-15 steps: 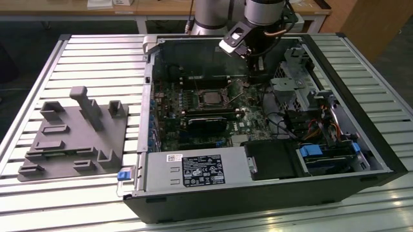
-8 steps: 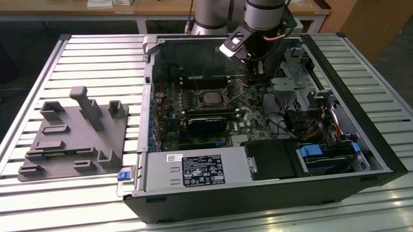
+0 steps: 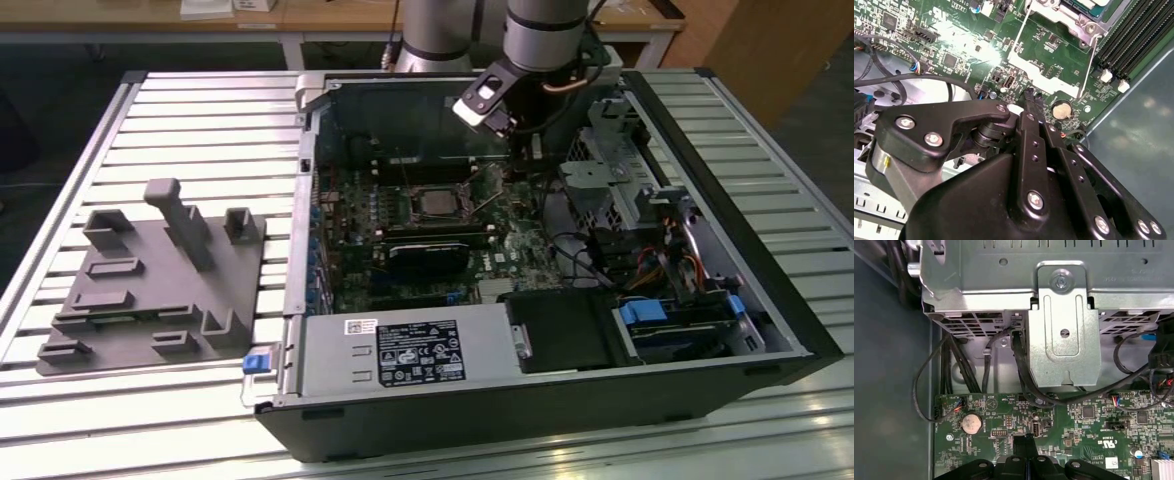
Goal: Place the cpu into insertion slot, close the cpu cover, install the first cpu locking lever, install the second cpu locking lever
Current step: 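Close the cpu cover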
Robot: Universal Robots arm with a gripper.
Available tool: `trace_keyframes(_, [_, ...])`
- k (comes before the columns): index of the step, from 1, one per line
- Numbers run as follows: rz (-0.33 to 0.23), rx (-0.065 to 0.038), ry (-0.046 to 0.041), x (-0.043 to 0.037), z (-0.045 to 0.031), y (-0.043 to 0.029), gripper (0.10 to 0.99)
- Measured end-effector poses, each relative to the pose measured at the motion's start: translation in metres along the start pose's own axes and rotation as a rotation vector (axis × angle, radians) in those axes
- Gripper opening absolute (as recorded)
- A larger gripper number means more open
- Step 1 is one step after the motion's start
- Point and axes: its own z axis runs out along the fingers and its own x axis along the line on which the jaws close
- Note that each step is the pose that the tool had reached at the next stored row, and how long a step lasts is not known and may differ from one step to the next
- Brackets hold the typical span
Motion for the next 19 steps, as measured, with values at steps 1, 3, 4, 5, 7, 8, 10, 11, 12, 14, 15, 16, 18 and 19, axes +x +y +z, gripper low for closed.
trace_keyframes(1, [0.000,0.000,-0.0001,0.0000,0.0001,0.0000,0.106])
trace_keyframes(3, [0.000,0.000,-0.0002,0.0000,0.0001,0.0000,0.106])
trace_keyframes(4, [0.000,0.000,-0.0002,0.0000,0.0001,0.0000,0.106])
trace_keyframes(5, [0.000,0.000,-0.0001,0.0000,0.0002,0.0000,0.106])
trace_keyframes(7, [0.000,0.005,0.0000,0.0000,0.0003,0.0002,0.106])
trace_keyframes(8, [0.000,0.012,-0.0003,0.0000,0.0004,0.0005,0.106])
trace_keyframes(10, [0.000,0.037,-0.0016,0.0000,0.0006,0.0017,0.106])
trace_keyframes(11, [0.000,0.051,-0.0021,0.0001,0.0007,0.0023,0.106])
trace_keyframes(12, [0.000,0.065,-0.0026,0.0001,0.0009,0.0029,0.106])
trace_keyframes(14, [0.000,0.092,-0.0038,0.0002,0.0011,0.0042,0.106])
trace_keyframes(15, [0.000,0.105,-0.0044,0.0002,0.0012,0.0048,0.106])
trace_keyframes(16, [0.000,0.116,-0.0049,0.0002,0.0012,0.0052,0.106])
trace_keyframes(18, [0.000,0.125,-0.0052,0.0003,0.0013,0.0056,0.106])
trace_keyframes(19, [0.000,0.125,-0.0053,0.0003,0.0012,0.0056,0.106])
